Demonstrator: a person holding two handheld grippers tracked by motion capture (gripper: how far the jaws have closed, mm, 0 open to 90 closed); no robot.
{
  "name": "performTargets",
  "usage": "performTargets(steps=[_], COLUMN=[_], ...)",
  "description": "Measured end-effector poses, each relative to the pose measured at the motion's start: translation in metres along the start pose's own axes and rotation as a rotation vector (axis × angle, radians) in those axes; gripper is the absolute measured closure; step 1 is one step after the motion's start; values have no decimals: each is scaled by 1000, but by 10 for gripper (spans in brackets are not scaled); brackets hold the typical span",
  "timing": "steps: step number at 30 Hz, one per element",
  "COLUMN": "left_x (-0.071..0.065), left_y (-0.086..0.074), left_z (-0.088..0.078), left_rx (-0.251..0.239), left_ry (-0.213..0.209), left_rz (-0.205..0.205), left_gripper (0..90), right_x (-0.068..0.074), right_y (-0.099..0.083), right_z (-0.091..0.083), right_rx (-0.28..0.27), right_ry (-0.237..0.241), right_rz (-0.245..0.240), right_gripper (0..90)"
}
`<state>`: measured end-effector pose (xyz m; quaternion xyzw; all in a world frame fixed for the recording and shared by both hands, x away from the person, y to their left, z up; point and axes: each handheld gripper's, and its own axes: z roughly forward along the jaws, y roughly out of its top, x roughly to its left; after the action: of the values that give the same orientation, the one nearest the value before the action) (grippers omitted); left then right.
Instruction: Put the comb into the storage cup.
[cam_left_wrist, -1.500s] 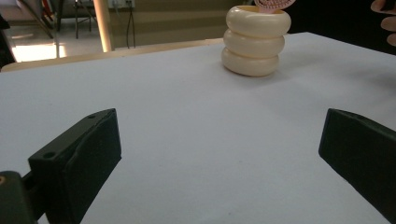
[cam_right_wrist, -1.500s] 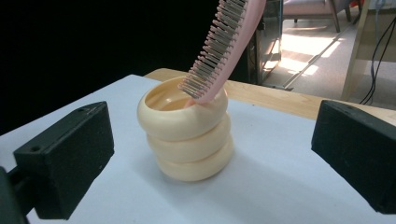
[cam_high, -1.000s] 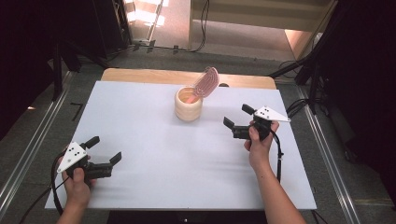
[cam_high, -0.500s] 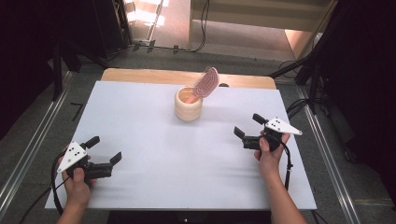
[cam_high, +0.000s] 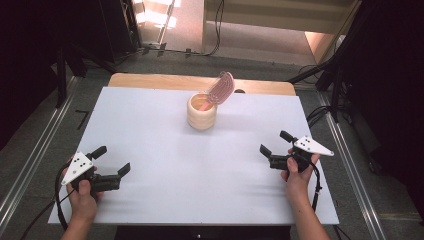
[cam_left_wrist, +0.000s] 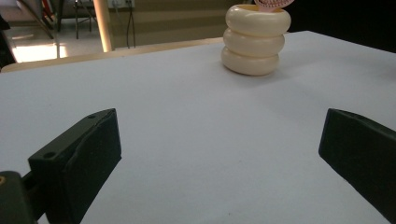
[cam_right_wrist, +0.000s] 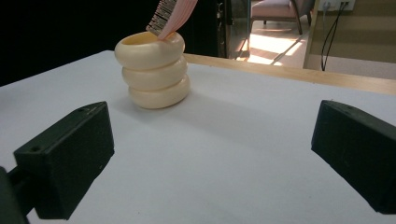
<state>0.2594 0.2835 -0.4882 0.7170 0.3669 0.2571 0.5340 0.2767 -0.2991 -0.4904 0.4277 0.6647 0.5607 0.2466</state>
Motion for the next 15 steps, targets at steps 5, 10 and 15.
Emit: performTargets(steps=[5, 10, 15], left_x=[0, 0, -1], left_y=[0, 0, 0], left_z=[0, 0, 0], left_rx=[1, 2, 0], left_ry=[2, 3, 1], left_rz=[1, 3, 3], left_gripper=[0, 0, 0], right_x=[-1, -1, -2], right_y=[-5, -10, -15], right_z=[-8, -16, -23], right_rx=[5, 18, 19], right_ry=[-8, -15, -24], right_rz=[-4, -8, -1], right_gripper=[0, 0, 0])
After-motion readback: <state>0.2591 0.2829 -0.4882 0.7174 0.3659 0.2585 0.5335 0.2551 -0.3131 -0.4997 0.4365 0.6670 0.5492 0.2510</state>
